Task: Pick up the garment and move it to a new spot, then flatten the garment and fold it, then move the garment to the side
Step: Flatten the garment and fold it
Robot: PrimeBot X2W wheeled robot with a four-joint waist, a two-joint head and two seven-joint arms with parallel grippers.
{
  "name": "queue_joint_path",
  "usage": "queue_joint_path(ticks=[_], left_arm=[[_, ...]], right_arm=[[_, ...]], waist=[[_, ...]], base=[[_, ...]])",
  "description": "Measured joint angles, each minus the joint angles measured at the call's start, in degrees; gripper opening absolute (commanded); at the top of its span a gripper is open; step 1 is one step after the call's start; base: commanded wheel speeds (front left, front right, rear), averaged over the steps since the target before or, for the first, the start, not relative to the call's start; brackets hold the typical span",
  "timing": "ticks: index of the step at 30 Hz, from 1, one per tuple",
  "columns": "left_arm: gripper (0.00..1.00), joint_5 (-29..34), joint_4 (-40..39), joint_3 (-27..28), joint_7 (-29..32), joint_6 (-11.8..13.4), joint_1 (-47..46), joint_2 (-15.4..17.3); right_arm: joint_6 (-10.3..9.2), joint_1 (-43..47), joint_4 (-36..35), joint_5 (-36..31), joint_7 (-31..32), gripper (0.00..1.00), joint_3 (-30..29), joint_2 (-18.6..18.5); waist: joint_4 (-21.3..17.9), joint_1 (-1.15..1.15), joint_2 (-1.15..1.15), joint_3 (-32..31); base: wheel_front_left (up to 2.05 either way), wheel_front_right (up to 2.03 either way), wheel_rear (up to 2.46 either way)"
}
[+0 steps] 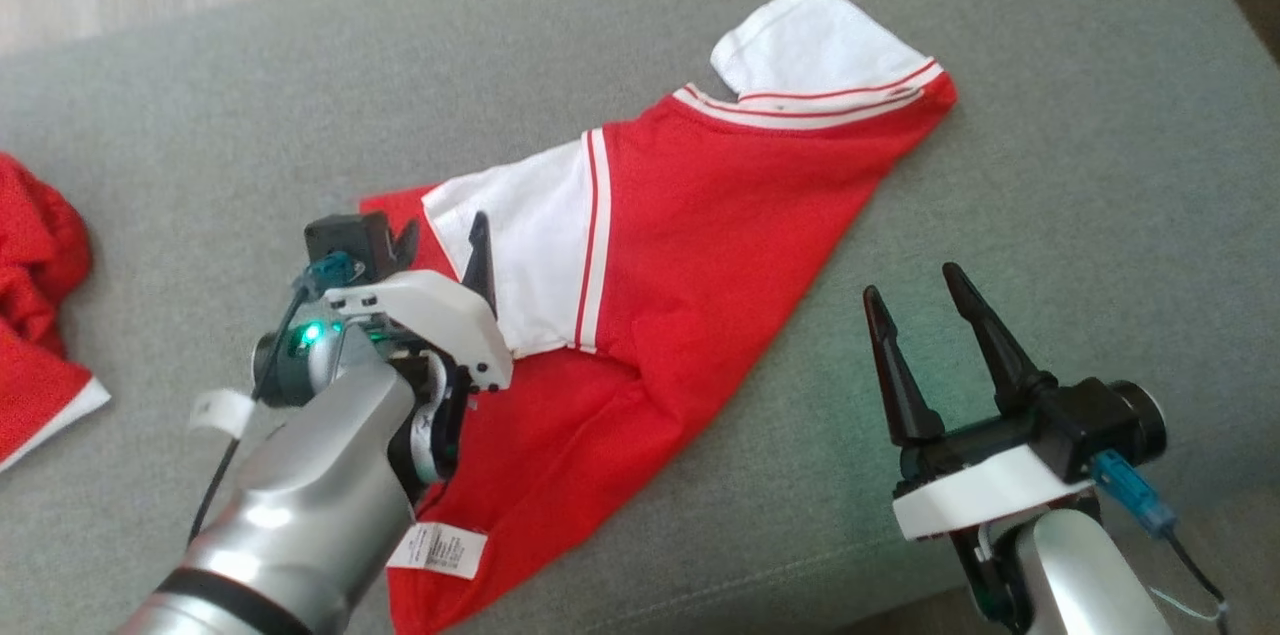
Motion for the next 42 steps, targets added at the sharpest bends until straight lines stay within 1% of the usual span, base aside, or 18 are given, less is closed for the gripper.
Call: queue_joint_path(ticks=[4, 5, 7, 11, 15, 17, 21, 23, 24, 25, 26, 27, 28, 32, 33, 34, 35, 42], left_arm=[[1.0, 0.02, 4.01, -0.62, 2.24, -1.7, -1.69, -0.49], [1.0, 0.52, 5.34, -1.46, 2.58, -1.94, -2.5, -0.45], [1.0, 0.31, 7.39, -1.36, 2.98, -2.52, -4.02, -0.68], [1.0, 0.07, 10.51, -0.75, 2.9, -3.68, -5.96, -1.29], [1.0, 0.07, 12.32, -0.48, 2.31, -5.53, -6.69, -2.38], [1.0, 0.07, 12.96, -0.49, 1.93, -5.55, -6.76, -2.93], [1.0, 0.07, 14.82, -0.54, 1.37, -6.53, -7.44, -4.03], [0.81, 0.13, 15.71, -0.6, 1.31, -6.55, -7.98, -4.31], [0.76, 0.22, 16.08, -0.62, 1.11, -6.55, -8.15, -4.47], [0.75, 0.59, 16.3, -0.69, 0.92, -6.55, -8.32, -4.59], [0.69, 0.87, 16.53, -0.81, 0.89, -6.55, -8.59, -4.71], [0.5, 1.05, 16.77, -0.81, 0.87, -6.55, -8.93, -4.9], [0.46, 1.05, 16.97, -0.79, 0.62, -6.56, -9.21, -5.09], [0.39, 1.66, 18.17, -0.86, 0.37, -6.55, -10.0, -5.42], [0.31, 1.7, 18.35, -0.87, 0.32, -6.56, -10.03, -5.46], [0.03, 2.02, 18.58, -0.89, 0.32, -6.81, -10.03, -5.53], [0.0, 2.29, 18.84, -0.98, 0.31, -7.16, -10.03, -5.6], [0.0, 4.53, 18.14, -1.86, -0.13, -7.7, -10.06, -5.79]], right_arm=[[0.0, -0.29, -0.22, 0.0, 0.0, 1.0, 0.44, -0.13], [0.0, -0.38, -0.23, 0.0, 0.0, 1.0, 0.7, -0.14], [0.0, -0.62, -0.23, 0.0, 0.0, 1.0, 1.24, -0.13], [0.0, -1.75, -0.21, 0.01, 0.0, 1.0, 1.32, -0.12], [0.0, -1.73, -0.11, 0.01, 0.0, 1.0, 1.15, -0.12], [0.0, -1.73, -0.02, 0.01, 0.0, 1.0, 1.15, -0.12], [0.0, -1.75, 0.18, 0.11, 0.0, 1.0, 1.22, -0.11], [0.0, -1.76, 0.23, 0.12, 0.0, 1.0, 1.29, -0.1], [0.0, -1.76, 0.23, 0.23, 0.0, 1.0, 1.32, -0.1], [0.0, -1.76, 0.23, 0.29, 0.0, 1.0, 1.33, -0.1], [0.0, -1.78, 0.24, 0.29, 0.0, 1.0, 1.33, -0.1], [0.0, -1.82, 0.24, 0.29, 0.0, 1.0, 1.33, -0.09], [0.0, -1.88, 0.24, 0.29, 0.0, 1.0, 1.33, -0.08], [0.0, -2.38, 0.31, 0.44, 0.0, 1.0, 1.34, -0.05], [0.0, -2.52, 0.31, 0.44, 0.0, 1.0, 1.32, -0.05], [0.0, -2.51, 0.33, 0.44, 0.0, 1.0, 1.32, -0.05], [0.0, -2.51, 0.36, 0.44, 0.0, 1.0, 1.32, -0.04], [0.0, -2.49, 0.47, 0.46, 0.0, 1.0, 1.15, 0.01]], waist=[[0.19, 0.0, 0.0, 2.16], [0.15, 0.0, 0.0, 2.64], [-0.05, 0.0, 0.0, 3.49], [-0.72, 0.0, 0.0, 4.34], [-0.9, 0.0, 0.0, 4.49], [-0.91, 0.0, 0.0, 4.45], [-1.03, 0.0, 0.0, 4.4], [-1.21, 0.0, 0.0, 4.37], [-1.28, 0.0, 0.0, 4.4], [-1.35, 0.0, 0.0, 4.46], [-1.4, 0.0, 0.0, 4.51], [-1.45, 0.0, 0.0, 4.55], [-1.51, 0.0, 0.0, 4.6], [-1.84, 0.0, 0.0, 4.72], [-1.89, 0.0, 0.0, 4.72], [-1.92, 0.0, 0.0, 4.69], [-1.94, 0.0, 0.0, 4.63], [-1.87, 0.0, 0.0, 3.81]], base=[[0.0, 0.0, 0.0], [0.0, 0.0, 0.0], [0.0, 0.0, 0.0], [0.0, 0.0, 0.0], [0.0, 0.0, 0.0], [0.0, 0.0, 0.0], [0.0, 0.0, 0.0], [0.0, 0.0, 0.0], [0.0, 0.0, 0.0], [0.0, 0.0, 0.0], [0.0, 0.0, 0.0], [0.0, 0.0, 0.0], [0.0, 0.0, 0.0], [0.0, 0.0, 0.0], [0.0, 0.0, 0.0], [0.0, 0.0, 0.0], [0.0, 0.0, 0.0], [0.0, 0.0, 0.0]])
